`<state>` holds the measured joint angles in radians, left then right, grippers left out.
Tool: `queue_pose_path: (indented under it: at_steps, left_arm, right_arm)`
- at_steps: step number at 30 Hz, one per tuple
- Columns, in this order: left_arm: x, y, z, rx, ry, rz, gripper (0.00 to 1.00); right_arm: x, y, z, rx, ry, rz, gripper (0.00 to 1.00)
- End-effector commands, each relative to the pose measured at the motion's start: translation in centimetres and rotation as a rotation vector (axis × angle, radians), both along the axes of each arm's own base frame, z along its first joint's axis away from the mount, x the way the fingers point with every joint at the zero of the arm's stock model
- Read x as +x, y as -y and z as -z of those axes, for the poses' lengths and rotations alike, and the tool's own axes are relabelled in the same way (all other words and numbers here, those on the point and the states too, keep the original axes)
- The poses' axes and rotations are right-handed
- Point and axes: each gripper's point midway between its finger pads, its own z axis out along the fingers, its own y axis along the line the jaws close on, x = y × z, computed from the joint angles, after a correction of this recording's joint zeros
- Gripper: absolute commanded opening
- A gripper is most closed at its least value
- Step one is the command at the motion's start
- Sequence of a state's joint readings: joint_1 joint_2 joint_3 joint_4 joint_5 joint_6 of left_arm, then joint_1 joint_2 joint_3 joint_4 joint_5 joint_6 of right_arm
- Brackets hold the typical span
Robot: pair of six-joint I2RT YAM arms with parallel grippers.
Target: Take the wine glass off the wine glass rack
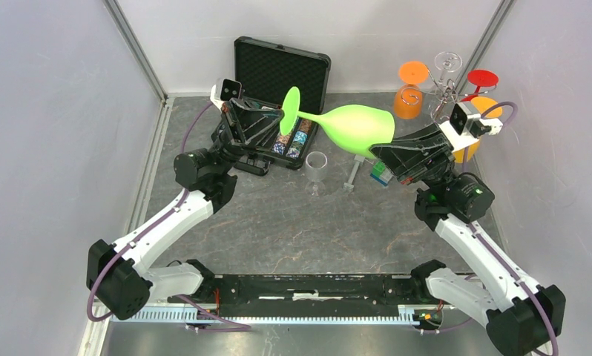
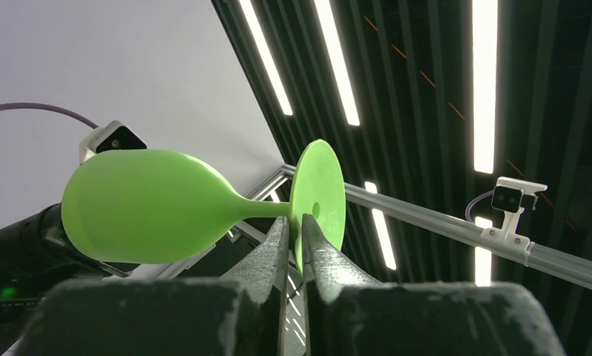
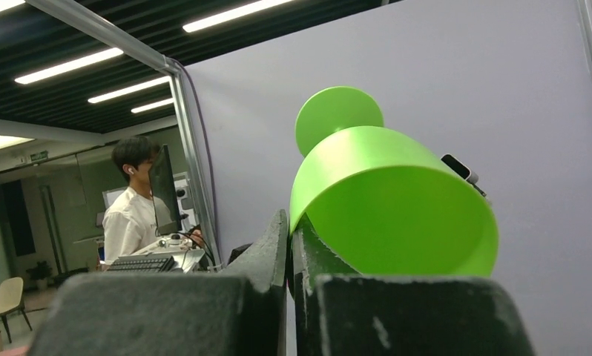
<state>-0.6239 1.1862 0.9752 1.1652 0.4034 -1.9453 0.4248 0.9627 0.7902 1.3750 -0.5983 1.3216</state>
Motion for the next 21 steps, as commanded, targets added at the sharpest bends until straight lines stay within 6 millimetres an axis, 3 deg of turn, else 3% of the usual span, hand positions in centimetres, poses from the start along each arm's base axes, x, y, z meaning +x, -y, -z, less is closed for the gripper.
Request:
queue_pose_path:
  at_steps: [1,4,7,11,13,15,18,21]
  left_arm:
    - [-1.5,-0.6,-0.5,-0.009,0.063,0.006,0.24]
    - [-1.4,-0.2,0.6,0.035,0.127,-0.059,0.61]
    - [-0.1,0.6,3.7,0.126,0.134,-0.114,0.82]
    - [2.2,1.8,9.9,0.289,0.088,-0.138,0.93]
    - [3.1,2.0,13.4,0.373,0.054,-0.145,0.99]
    - [4.0,1.7,16.4,0.451,0.029,-0.169,1.00]
    - [5.5,1.0,20.5,0.587,-0.021,-0.222,1.00]
    - [6.9,-0.3,23.5,0.781,-0.026,-0.330,1.00]
  right_arm:
    - [-0.3,-0.1,-1.1,-0.060,0.053,0.108,0.00]
    - [2.1,-0.2,-0.5,-0.145,0.000,0.272,0.00]
    - [4.5,0.4,0.6,-0.261,-0.048,0.461,0.00]
    - [5.6,1.5,1.9,-0.441,-0.069,0.620,0.00]
    - [6.6,2.8,3.3,-0.527,-0.116,0.724,0.00]
    - [7.3,4.0,5.0,-0.613,-0.171,0.800,0.00]
    - [7.7,5.1,8.6,-0.807,-0.208,0.852,0.00]
    - [6.3,4.7,13.2,-1.038,-0.142,0.757,0.00]
